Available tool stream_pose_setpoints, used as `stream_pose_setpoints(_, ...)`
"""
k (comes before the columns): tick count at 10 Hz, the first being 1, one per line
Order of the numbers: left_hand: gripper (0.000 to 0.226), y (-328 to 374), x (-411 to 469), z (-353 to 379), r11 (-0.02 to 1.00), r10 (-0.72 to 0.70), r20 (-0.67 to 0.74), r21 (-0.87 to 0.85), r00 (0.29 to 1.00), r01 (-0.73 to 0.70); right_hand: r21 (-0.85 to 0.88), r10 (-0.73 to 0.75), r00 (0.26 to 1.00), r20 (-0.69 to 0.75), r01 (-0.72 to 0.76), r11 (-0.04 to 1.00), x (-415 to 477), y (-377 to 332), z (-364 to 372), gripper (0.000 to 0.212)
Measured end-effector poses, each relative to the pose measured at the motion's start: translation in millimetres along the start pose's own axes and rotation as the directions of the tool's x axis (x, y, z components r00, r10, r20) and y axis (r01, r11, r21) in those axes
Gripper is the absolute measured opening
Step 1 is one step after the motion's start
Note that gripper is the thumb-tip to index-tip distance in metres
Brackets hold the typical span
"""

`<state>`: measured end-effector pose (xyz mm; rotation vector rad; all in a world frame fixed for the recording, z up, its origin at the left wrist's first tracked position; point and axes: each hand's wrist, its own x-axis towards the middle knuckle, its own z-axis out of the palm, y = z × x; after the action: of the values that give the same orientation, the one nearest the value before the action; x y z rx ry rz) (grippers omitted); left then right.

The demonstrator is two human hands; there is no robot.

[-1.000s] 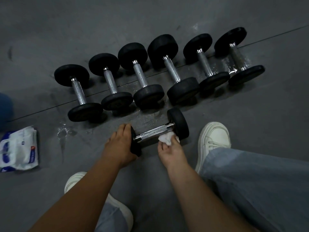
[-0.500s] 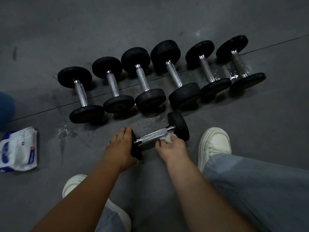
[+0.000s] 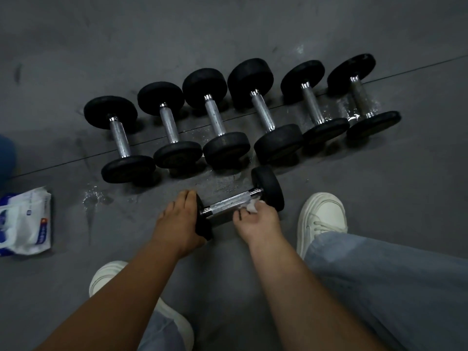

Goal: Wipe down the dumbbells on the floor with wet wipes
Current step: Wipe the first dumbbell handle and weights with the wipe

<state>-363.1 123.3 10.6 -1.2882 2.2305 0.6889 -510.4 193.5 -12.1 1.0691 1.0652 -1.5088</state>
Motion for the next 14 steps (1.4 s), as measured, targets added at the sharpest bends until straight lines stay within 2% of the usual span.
stream_pose_setpoints(1,0.123,0.0,0.3,-1.3,1.0,0.004,0.01,0.017,1.0,-0.004,-0.21,-0.258,0.966,0.026,0.257,0.943,-20.6,19.6,-3.8,0.018)
stream_pose_setpoints(2,0.122,0.9,-1.4,-1.7,1.0,0.017,0.006,0.021,1.0,-0.017,-0.667,-0.661,0.505,0.555,0.745,0.009,-21.8,24.9,4.0,0.035)
stream_pose_setpoints(3,0.123,1.0,-1.3,-2.2,0.999,0.029,0.008,0.036,1.0,-0.03,-0.463,-0.374,0.324,0.869,0.269,-0.844,0.1,13.2,-11.0,0.047)
stream_pose_setpoints(4,0.123,1.9,-0.9,-4.2,0.998,0.03,0.029,0.054,0.999,-0.031,-0.381,-0.266,0.627,0.732,0.054,-0.923,-1.6,11.6,-31.2,0.054)
stream_pose_setpoints(5,0.125,1.2,-0.7,-5.1,0.996,0.037,0.028,0.079,0.999,-0.039,-0.347,-0.17,0.745,0.645,0.087,-0.934,-11.7,9.7,-23.9,0.053)
stream_pose_setpoints(6,0.126,1.1,-0.7,-6.8,0.994,0.039,0.027,0.099,0.999,-0.041,-0.344,-0.168,0.718,0.675,0.106,-0.933,-8.5,-0.6,-12.9,0.052)
stream_pose_setpoints(8,0.121,-0.8,0.4,-7.1,0.995,0.048,0.027,0.09,0.998,-0.05,-0.325,-0.139,0.728,0.672,0.12,-0.938,0.9,7.7,-33.4,0.059)
stream_pose_setpoints(9,0.121,0.0,3.1,-10.3,0.993,0.05,0.05,0.102,0.998,-0.055,-0.417,-0.137,0.759,0.637,0.19,-0.889,2.7,0.1,-20.6,0.058)
stream_pose_setpoints(10,0.123,-1.2,5.4,-12.7,0.99,0.055,0.073,0.123,0.996,-0.063,-0.403,-0.182,0.708,0.682,0.158,-0.901,-4.0,18.9,-49.3,0.069)
stream_pose_setpoints(12,0.126,-2.5,14.7,-18.8,0.991,0.058,0.11,0.111,0.992,-0.07,-0.475,-0.207,0.667,0.715,0.247,-0.845,6.3,8.9,-31.3,0.065)
stream_pose_setpoints(13,0.118,-1.4,16.2,-23.9,0.985,0.077,0.122,0.144,0.99,-0.094,-0.406,-0.215,0.626,0.75,0.179,-0.896,-0.5,13.4,-57.3,0.075)
stream_pose_setpoints(14,0.106,-2.9,19.4,-28.0,0.975,0.089,0.107,0.193,0.99,-0.109,-0.432,-0.276,0.588,0.76,0.14,-0.891,9.9,10.1,-43.7,0.068)
